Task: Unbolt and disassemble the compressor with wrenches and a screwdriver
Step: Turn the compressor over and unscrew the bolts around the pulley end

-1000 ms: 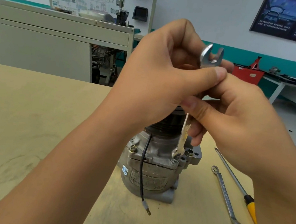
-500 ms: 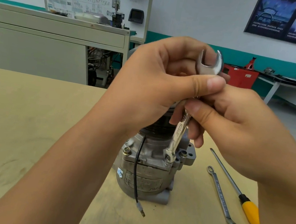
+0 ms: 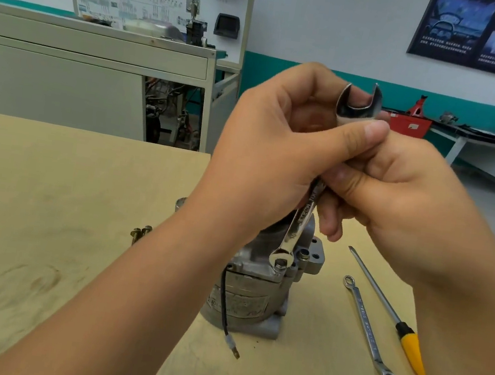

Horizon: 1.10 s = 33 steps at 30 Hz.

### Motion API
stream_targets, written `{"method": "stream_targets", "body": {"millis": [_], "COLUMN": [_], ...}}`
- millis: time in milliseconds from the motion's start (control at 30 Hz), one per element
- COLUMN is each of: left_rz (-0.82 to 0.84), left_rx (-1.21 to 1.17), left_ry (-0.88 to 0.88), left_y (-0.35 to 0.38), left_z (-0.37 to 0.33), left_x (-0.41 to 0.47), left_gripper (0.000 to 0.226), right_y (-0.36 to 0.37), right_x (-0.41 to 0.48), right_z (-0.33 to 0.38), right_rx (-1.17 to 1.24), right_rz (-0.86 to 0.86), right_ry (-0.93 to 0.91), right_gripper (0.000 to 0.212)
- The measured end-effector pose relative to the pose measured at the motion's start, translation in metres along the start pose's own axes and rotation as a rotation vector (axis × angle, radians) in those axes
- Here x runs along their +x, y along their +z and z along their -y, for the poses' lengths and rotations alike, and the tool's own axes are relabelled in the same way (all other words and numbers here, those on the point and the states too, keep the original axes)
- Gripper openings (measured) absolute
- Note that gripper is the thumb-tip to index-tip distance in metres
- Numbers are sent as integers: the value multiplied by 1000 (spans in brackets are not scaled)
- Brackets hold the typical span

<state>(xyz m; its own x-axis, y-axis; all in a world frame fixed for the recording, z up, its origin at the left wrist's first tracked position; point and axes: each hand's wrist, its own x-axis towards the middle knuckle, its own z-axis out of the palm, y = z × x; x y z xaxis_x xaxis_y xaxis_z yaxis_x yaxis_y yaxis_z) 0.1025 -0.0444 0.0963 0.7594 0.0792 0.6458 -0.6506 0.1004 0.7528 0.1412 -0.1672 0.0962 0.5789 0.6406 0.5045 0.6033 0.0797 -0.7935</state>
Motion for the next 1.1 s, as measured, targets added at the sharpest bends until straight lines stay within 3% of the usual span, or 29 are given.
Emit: {"method": "stream_targets", "body": {"millis": [67, 233, 467, 567, 733, 800, 1100], "left_rz": [45, 238, 217, 212, 240, 245, 128], "left_rx": [80, 36, -204, -247, -372, -387, -308], "left_ry": [-2, -68, -185, -215, -231, -225, -166], "left_y": [-3, -13, -15, -17, -17, -17, -18], "left_z": [2, 0, 1, 0, -1, 0, -1], "left_x": [2, 4, 9, 11, 11, 10, 10], "left_gripper": [10, 35, 33, 32, 33, 29, 21], "right_y": [-1, 5, 18, 23, 26, 30, 30], "right_x": [2, 7, 6, 8, 3, 1, -1], "right_z": [-4, -13, -9, -7, -7, -3, 5], "right_rx": [69, 96, 138, -61, -688, -829, -761], "right_rz": [-2, -3, 1, -77, -327, -346, -183], "right_ry": [17, 20, -15, 11, -37, -53, -2], "right_gripper": [21, 17, 18, 16, 20, 26, 9]}}
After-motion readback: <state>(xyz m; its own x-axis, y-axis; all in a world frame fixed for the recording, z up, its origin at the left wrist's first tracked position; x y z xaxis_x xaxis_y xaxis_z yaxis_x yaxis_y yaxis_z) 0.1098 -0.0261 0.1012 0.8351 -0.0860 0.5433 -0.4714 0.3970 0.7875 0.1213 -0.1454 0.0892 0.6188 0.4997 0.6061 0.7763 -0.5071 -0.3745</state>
